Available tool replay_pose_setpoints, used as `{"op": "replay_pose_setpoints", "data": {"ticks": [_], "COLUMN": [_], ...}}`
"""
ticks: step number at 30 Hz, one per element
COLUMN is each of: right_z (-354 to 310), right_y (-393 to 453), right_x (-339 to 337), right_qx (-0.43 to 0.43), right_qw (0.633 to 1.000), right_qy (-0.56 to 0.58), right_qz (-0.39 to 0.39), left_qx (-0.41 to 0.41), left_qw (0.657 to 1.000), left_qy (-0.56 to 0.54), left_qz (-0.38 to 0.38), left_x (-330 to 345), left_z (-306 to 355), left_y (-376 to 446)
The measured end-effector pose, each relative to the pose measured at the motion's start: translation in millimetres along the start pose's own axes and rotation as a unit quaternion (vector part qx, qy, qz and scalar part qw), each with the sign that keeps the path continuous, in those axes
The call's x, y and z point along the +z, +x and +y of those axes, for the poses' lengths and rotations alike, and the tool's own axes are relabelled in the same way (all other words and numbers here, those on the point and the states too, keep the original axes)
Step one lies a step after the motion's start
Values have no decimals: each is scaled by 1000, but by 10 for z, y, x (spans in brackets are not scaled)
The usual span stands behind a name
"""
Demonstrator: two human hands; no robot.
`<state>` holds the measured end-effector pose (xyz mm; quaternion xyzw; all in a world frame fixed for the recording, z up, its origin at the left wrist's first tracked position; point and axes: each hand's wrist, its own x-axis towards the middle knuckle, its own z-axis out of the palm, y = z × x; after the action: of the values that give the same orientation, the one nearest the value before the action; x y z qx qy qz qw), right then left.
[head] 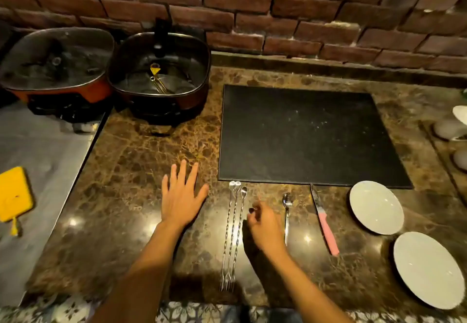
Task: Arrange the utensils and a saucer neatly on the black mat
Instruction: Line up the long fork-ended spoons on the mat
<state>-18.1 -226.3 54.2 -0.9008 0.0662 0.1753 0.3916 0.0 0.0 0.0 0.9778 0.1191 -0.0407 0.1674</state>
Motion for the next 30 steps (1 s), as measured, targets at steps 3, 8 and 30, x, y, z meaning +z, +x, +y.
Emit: {"op": "replay_pose_setpoints", "data": {"ticks": [3, 8, 30], "right_z": [59, 16, -660], "right_y": [-28, -65, 1525], "right_x": [216, 377, -324], "right_qx": [25, 44, 1], "right_qw": [999, 994, 985], "right_qy": [-40, -100, -157], "right_qz": [5, 24, 77], "left_qx": [-7, 20, 25], "left_qw": [999, 996, 995], "left_qy": [43, 90, 88], "left_qz": [-6, 10, 51], "left_x": [110, 256, 296], "left_z": [-86, -166, -194], "left_y": [103, 150, 177]}}
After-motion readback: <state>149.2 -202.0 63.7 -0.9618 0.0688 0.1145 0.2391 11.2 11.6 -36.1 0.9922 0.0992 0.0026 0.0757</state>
